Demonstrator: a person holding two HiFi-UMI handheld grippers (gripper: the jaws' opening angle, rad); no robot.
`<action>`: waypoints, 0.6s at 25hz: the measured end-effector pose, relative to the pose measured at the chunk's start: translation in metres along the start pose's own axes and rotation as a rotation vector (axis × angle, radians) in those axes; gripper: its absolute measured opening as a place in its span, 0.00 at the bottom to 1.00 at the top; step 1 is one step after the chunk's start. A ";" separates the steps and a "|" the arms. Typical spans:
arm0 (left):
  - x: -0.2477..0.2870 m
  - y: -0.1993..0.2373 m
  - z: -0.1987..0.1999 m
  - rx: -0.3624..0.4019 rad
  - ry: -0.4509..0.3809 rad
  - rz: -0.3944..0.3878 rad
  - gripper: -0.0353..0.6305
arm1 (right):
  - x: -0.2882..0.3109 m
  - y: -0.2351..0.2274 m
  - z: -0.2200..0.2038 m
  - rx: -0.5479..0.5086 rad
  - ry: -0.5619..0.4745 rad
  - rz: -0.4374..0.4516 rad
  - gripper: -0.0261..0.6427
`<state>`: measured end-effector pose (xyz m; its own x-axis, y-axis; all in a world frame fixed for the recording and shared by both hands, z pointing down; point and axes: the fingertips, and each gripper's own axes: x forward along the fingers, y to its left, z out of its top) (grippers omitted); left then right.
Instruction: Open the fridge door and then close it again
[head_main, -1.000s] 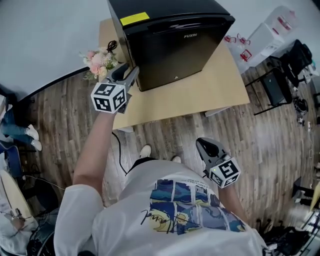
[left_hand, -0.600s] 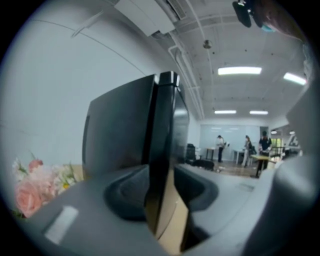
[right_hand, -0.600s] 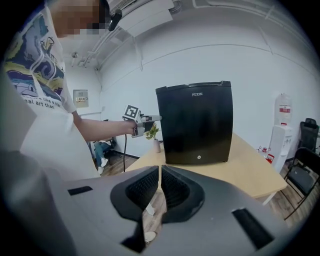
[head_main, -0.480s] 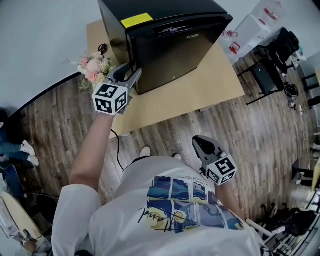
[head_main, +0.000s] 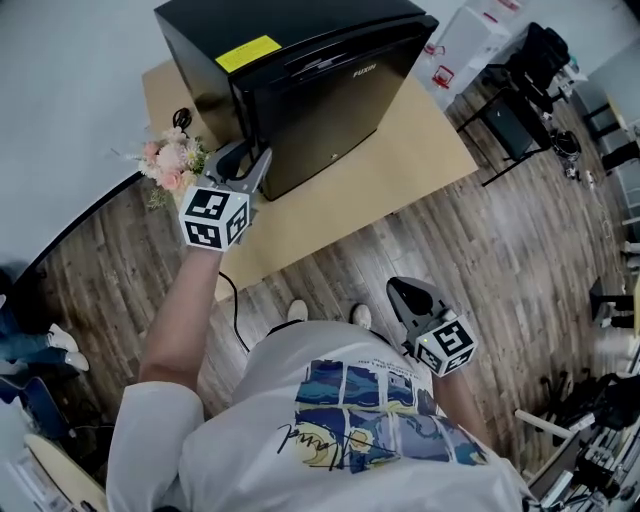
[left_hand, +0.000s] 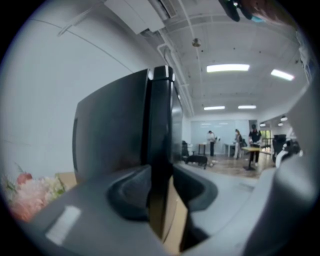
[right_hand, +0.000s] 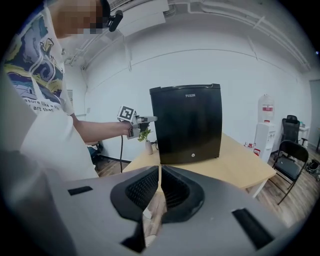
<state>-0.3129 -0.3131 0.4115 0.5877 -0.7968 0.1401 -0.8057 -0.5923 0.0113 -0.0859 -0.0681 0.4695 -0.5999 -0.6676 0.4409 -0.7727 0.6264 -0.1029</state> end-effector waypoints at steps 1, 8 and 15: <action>0.000 0.000 0.000 -0.001 0.001 -0.002 0.27 | -0.001 0.001 -0.001 0.003 0.001 -0.006 0.07; 0.000 -0.001 0.001 -0.018 -0.001 0.002 0.27 | -0.001 0.008 -0.003 0.014 0.008 -0.020 0.07; 0.001 0.001 0.003 -0.024 0.006 0.020 0.27 | -0.004 0.005 0.000 0.011 -0.005 -0.015 0.07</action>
<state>-0.3132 -0.3152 0.4084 0.5713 -0.8076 0.1462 -0.8187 -0.5734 0.0318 -0.0870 -0.0625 0.4675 -0.5893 -0.6791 0.4376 -0.7838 0.6119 -0.1061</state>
